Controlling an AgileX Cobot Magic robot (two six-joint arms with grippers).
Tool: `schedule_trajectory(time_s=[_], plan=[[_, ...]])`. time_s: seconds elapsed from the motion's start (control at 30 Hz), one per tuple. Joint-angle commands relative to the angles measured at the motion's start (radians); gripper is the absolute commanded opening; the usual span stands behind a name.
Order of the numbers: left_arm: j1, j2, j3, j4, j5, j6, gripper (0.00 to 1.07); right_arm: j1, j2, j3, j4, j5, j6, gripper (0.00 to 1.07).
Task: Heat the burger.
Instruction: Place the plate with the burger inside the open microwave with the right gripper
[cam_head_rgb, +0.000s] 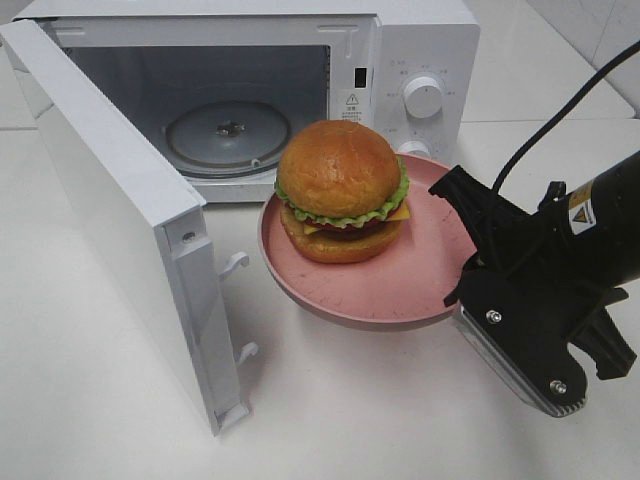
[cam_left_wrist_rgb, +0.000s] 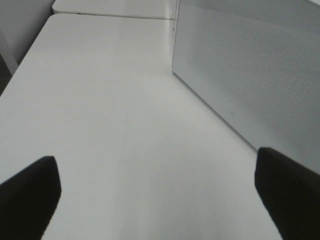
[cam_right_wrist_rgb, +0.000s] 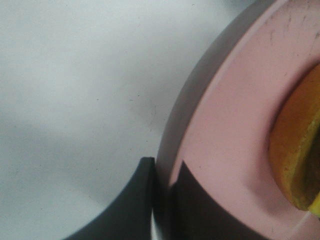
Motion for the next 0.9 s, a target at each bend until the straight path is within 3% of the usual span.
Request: schedule_trajectory(time_s=[0.03,0.9], plan=[[0.001,-0.015,0.0,-0.007,-0.002,0.001,0.98,0.001,-0.002,-0.014,0.011,-0.066,-0.005,0.0],[0.001,-0.015,0.0,-0.007,-0.002,0.001,0.98,0.001,0.286,-0.305,0.11,-0.024,-0.048,0.0]])
